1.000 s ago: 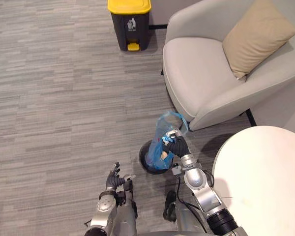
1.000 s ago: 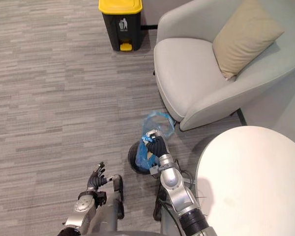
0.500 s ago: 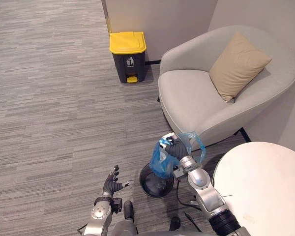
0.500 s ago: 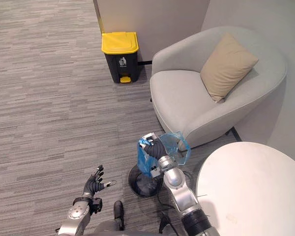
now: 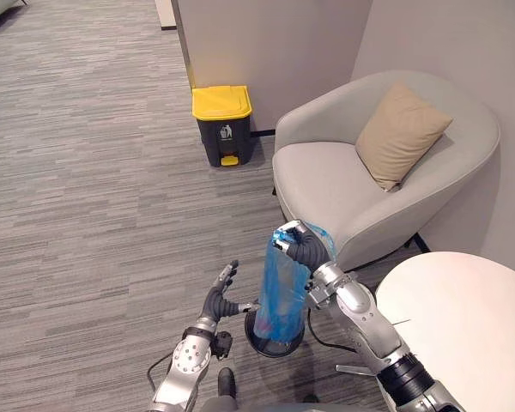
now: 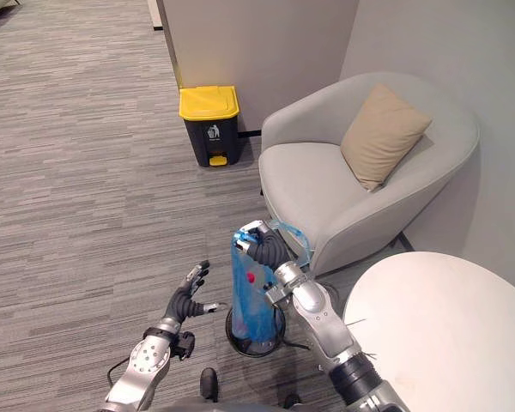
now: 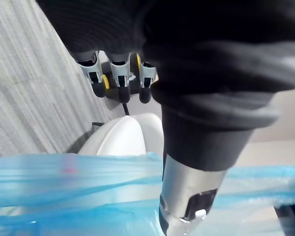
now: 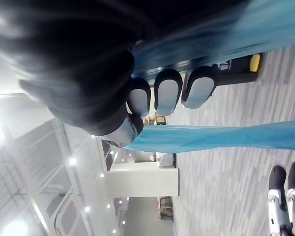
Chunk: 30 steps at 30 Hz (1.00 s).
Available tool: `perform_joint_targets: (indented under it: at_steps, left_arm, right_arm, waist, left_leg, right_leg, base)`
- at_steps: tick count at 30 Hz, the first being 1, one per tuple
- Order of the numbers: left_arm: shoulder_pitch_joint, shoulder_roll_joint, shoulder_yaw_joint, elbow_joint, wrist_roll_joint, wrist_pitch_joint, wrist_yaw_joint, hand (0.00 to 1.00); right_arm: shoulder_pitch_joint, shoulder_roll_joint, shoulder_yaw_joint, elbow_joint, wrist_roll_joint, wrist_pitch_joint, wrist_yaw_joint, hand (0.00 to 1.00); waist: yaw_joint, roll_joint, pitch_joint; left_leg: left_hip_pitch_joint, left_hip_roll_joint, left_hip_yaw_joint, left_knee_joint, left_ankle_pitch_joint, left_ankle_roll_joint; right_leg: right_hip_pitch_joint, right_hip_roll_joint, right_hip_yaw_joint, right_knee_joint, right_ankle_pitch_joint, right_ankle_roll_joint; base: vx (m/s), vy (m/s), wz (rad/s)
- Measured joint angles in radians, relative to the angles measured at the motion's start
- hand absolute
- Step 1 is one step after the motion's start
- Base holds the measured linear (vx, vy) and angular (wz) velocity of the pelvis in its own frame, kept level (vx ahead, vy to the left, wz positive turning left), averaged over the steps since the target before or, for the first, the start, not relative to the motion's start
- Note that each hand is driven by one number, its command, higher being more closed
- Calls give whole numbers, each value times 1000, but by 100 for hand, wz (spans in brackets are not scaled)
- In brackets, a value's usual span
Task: Gather rubbish on tea table into small bin, then transfer packed bag to large trash can.
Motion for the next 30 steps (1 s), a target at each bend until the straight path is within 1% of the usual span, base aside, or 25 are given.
perform_joint_targets:
  at_steps: [4, 8, 12, 16, 20, 25, 26, 30]
  left_arm:
    - [-17, -1, -35, -62, 8, 0, 19, 0]
    - [-37, -10, -43, -73, 9, 0, 26, 0]
    - [-47, -31, -45, -104, 41, 1, 44, 0]
    - [-63, -58, -47, -106, 85, 4, 70, 0]
    - [-86, -78, -63, -105, 133, 23, 117, 0]
    - [-89, -105, -65, -97, 153, 29, 147, 0]
    - [-91, -108, -65, -85, 154, 39, 155, 0]
    - [-112, -108, -65, -41, 154, 51, 174, 0]
  right_arm:
    - [-54, 2, 5, 0, 37, 1, -6, 100]
    - [-81, 10, 10, -6, 38, 2, -9, 100]
    - [-103, 19, 57, -64, 70, 3, -13, 100]
    - [-121, 39, 73, -78, 99, 3, -26, 100]
    - [-140, 48, 97, -78, 151, 3, -27, 100]
    - [-159, 57, 132, -123, 179, 0, -28, 100]
    - [-180, 62, 148, -123, 189, 0, -30, 100]
    - [-193, 72, 157, -123, 193, 0, -36, 100]
  waist:
    - [-5, -2, -2]
    - [-8, -3, -4]
    - [-17, -7, -13]
    - [-17, -15, -27]
    - [-20, -15, -41]
    - [-20, -15, -42]
    - [-21, -15, -42]
    - [-20, -17, -43]
  left_leg:
    - [3, 0, 0, 0, 0, 0]
    - [18, -1, 0, -1, 0, 0]
    - [17, -1, 3, -4, 0, 0]
    - [17, -3, 4, -1, 0, 0]
    - [21, -4, 3, -1, 0, 0]
    - [28, -4, 3, -4, 0, 0]
    - [30, -4, 4, -7, 0, 0]
    - [33, -4, 4, -7, 0, 0]
  right_leg:
    - [2, 0, 2, 0, 0, 0]
    - [11, 1, 3, -3, 0, 0]
    - [10, 1, 5, -10, 0, 0]
    - [11, 0, 6, -10, 4, 1]
    - [14, -1, 7, -10, 4, 1]
    - [19, -1, 8, -10, 4, 1]
    - [21, -2, 8, -10, 4, 1]
    - [24, -2, 8, -11, 4, 1]
  base:
    - [0, 0, 0]
    - [0, 0, 0]
    - [0, 0, 0]
    - [0, 0, 0]
    - [0, 0, 0]
    - [0, 0, 0]
    - [0, 0, 0]
    - [0, 0, 0]
